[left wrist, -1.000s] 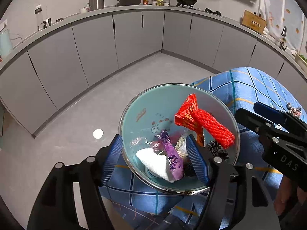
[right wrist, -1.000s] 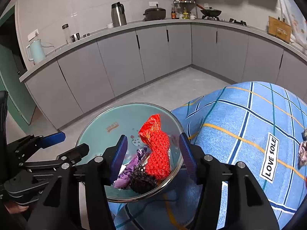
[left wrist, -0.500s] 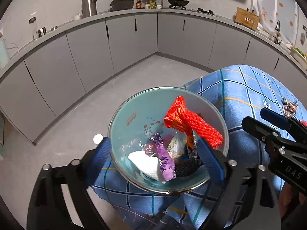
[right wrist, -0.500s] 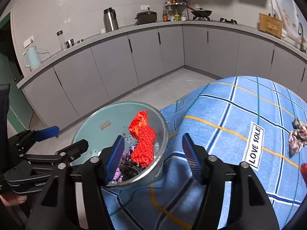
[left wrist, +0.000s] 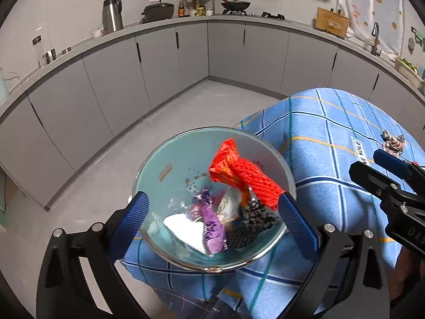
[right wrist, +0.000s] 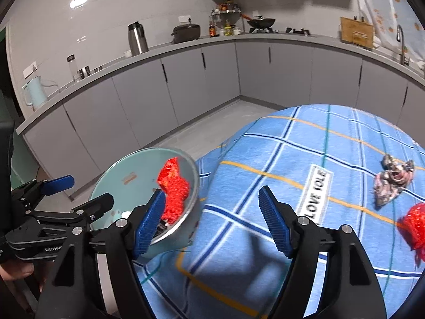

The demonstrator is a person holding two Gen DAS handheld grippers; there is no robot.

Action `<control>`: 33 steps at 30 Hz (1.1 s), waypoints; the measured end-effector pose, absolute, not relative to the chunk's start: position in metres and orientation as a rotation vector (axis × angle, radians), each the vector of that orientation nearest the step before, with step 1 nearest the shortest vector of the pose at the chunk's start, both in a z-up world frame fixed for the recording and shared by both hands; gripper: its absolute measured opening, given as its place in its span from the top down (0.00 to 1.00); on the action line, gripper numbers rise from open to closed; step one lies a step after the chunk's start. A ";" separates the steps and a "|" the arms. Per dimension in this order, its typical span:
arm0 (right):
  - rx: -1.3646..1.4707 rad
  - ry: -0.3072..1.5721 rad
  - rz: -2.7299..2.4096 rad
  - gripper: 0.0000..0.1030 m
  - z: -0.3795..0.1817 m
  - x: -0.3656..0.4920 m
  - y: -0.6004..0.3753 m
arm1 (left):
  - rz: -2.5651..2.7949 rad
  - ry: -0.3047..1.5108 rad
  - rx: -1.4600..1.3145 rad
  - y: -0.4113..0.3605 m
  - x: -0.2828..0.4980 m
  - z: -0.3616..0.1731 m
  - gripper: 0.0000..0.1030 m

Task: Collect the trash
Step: 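Move both tools back over the red bag and plaid cloth on the table, then grasp the red plastic bag with the right tool while the left tool grasps the plaid cloth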

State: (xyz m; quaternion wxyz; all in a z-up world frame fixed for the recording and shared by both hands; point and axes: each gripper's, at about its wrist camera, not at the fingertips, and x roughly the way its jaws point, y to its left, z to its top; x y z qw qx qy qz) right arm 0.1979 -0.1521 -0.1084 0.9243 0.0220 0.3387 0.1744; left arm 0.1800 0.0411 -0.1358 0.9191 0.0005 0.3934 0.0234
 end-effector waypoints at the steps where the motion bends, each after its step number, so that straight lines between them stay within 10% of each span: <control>1: 0.048 0.696 0.349 0.30 -0.108 0.198 -0.156 | 0.038 0.808 0.001 0.038 0.180 -0.135 0.07; 33: 0.070 0.702 -0.133 0.30 -0.123 0.168 -0.347 | -0.245 0.754 0.159 -0.129 0.224 -0.124 0.06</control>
